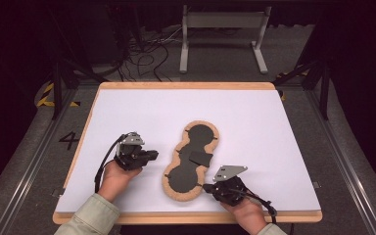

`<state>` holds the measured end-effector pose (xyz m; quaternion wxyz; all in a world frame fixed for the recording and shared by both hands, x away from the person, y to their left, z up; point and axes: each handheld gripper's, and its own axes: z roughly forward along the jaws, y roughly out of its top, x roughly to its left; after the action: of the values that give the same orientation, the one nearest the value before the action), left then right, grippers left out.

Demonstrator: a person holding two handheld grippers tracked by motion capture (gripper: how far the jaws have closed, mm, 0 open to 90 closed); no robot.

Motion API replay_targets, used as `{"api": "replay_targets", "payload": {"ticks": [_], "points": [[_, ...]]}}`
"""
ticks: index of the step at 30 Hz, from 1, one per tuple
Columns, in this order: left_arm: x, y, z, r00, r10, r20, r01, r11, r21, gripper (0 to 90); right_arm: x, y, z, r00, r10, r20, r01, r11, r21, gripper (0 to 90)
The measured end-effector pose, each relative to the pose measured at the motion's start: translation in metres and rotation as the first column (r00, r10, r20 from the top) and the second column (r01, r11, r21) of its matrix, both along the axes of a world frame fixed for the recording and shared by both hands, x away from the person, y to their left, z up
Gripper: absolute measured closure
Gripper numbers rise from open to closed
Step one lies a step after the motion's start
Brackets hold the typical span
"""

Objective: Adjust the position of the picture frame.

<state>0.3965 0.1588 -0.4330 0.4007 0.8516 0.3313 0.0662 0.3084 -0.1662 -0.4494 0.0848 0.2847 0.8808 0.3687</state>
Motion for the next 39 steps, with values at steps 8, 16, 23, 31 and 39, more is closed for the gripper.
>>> {"api": "replay_targets", "payload": {"ticks": [8, 16, 23, 31, 39], "points": [[-0.011, 0.012, -0.002, 0.9999, 0.015, -0.007, -0.015, 0.9999, 0.001, 82.3, 0.013, 0.030, 0.000, 0.9956, 0.093, -0.005, -0.093, 0.9956, -0.007, 90.0], [-0.018, 0.025, -0.003, 0.9991, 0.043, 0.002, -0.043, 0.9991, 0.007, 82.1, 0.026, 0.060, -0.001, 0.9896, 0.144, 0.003, -0.144, 0.9895, -0.014, 90.0], [-0.021, 0.034, -0.003, 0.9977, 0.068, 0.003, -0.068, 0.9977, 0.000, 82.0, 0.038, 0.083, -0.004, 0.9872, 0.159, 0.016, -0.159, 0.9873, -0.002, 90.0], [-0.020, 0.035, -0.003, 0.9966, 0.083, -0.001, -0.083, 0.9965, -0.007, 81.8, 0.047, 0.101, -0.009, 0.9830, 0.183, 0.002, -0.183, 0.9830, -0.006, 90.0], [-0.016, 0.043, -0.003, 0.9936, 0.112, -0.014, -0.113, 0.9928, -0.042, 80.8, 0.049, 0.089, 0.009, 0.9829, 0.184, 0.011, -0.184, 0.9827, 0.019, 90.0]]}}
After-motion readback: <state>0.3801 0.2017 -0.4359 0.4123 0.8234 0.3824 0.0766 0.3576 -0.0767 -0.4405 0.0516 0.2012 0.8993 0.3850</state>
